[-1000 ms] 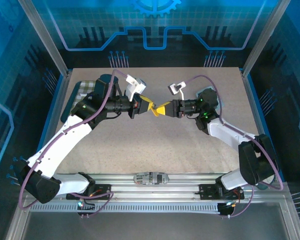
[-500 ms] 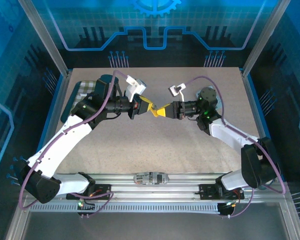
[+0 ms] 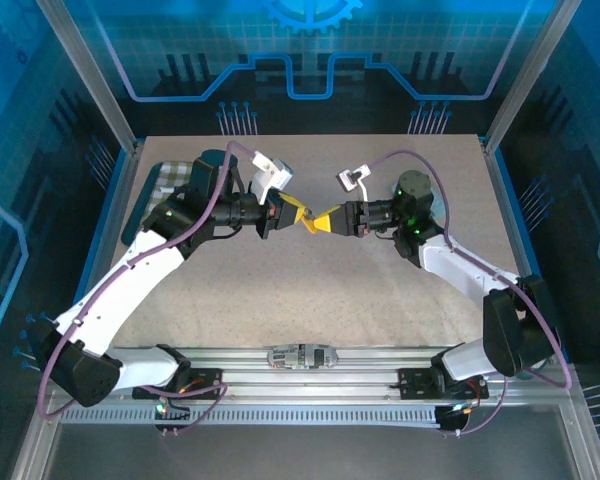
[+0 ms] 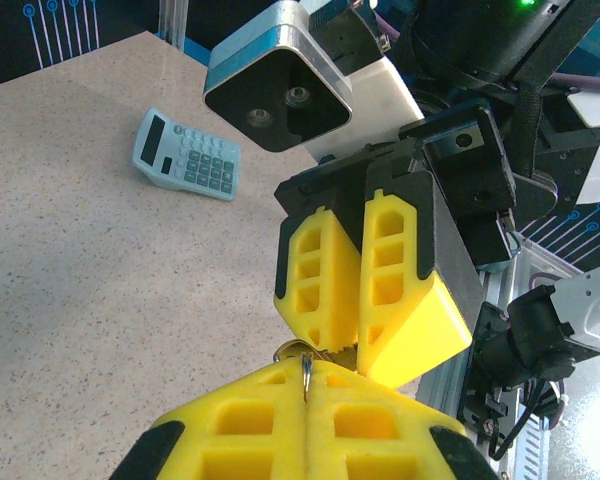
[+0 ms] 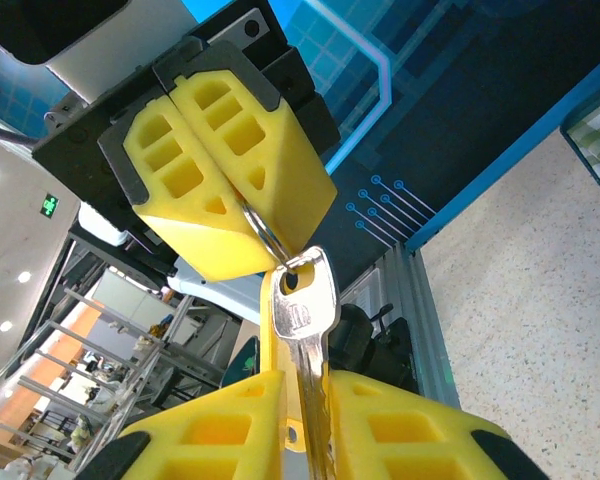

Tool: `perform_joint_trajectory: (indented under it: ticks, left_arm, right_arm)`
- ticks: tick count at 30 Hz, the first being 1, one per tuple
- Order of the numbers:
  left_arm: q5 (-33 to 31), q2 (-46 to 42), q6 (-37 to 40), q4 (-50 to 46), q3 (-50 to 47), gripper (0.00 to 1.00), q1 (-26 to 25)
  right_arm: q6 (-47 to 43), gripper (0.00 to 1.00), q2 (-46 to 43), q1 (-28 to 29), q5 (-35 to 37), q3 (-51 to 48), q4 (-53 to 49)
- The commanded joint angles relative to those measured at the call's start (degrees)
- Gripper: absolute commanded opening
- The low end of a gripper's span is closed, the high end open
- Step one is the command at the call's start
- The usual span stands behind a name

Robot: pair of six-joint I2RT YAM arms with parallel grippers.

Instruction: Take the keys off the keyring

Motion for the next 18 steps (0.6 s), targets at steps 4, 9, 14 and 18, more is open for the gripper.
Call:
perform_joint_trajectory:
  ticks: [4, 9, 14, 18]
  left_arm:
    - [1.1, -0.2, 1.0, -0.6, -0.4, 0.0, 0.1]
    - [1.2, 0.0, 1.0, -0.7, -0.6, 0.0, -0.1]
    - [1.1, 0.2, 1.3, -1.0, -0.7, 0.0, -0.4]
    - [1.1, 0.4, 1.4, -1.1, -0.5, 0.0, -0.5]
  right_arm:
    - [-1.8, 0.23, -1.5, -0.3, -0.6, 2.4, -1.7]
    - [-1.0, 0.21, -1.2, -0.3, -0.7, 2.4, -0.7]
    - [-1.6, 0.23, -1.2, -0.3, -0.6, 2.6, -1.8]
    - [-2.4, 0.23, -1.2, -0.2, -0.7, 3.0, -2.8]
